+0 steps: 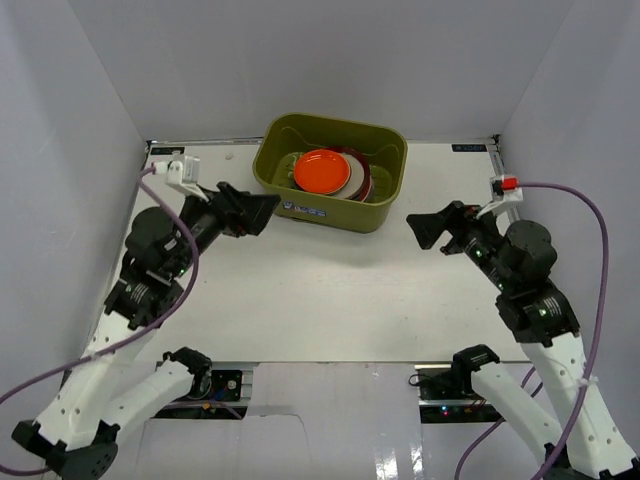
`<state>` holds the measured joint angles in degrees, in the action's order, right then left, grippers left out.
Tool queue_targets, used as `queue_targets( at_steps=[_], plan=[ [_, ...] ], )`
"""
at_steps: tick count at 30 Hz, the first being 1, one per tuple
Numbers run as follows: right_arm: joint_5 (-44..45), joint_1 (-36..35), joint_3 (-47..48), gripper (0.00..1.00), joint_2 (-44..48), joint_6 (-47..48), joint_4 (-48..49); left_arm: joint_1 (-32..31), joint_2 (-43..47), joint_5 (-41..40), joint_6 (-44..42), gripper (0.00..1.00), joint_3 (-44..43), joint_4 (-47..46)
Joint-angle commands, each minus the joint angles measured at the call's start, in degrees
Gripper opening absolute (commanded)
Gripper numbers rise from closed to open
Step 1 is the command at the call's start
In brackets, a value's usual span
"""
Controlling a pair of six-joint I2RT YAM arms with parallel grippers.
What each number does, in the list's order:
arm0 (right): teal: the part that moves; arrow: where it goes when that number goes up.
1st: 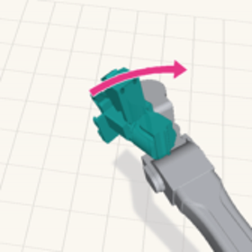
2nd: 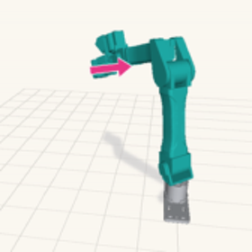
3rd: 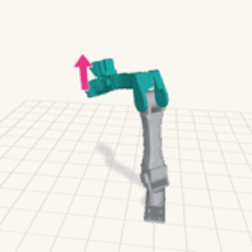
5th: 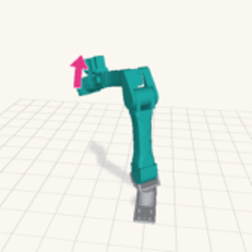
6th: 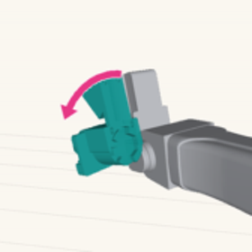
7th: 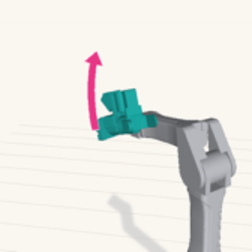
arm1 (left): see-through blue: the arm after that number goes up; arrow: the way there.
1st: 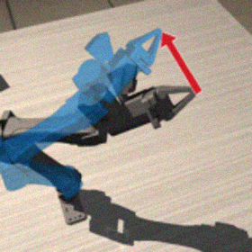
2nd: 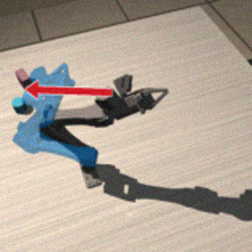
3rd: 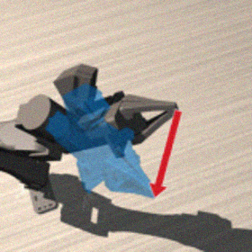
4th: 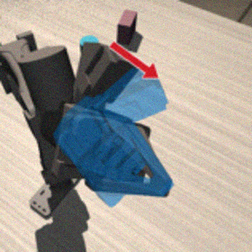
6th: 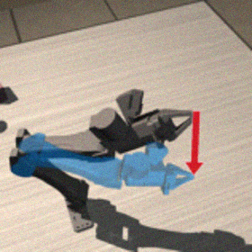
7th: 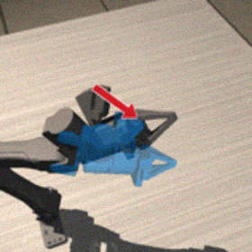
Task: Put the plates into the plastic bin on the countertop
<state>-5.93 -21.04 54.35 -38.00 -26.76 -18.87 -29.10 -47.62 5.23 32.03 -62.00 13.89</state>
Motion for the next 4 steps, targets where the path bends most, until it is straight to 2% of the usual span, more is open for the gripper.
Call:
queue_targets(
  at_steps=[1, 4],
  plan=[
    [8.28, -0.14, -1.52, 0.9, 7.12, 1.98, -4.15, 0.01, 6.62, 2.05, -0.73, 0.98, 4.51, 6.41],
    [8.31, -0.23, -1.53, 0.9, 8.73, 1.37, -6.34, 0.1, 11.56, 5.04, 0.4, 0.98, 9.15, 4.85]
  ],
)
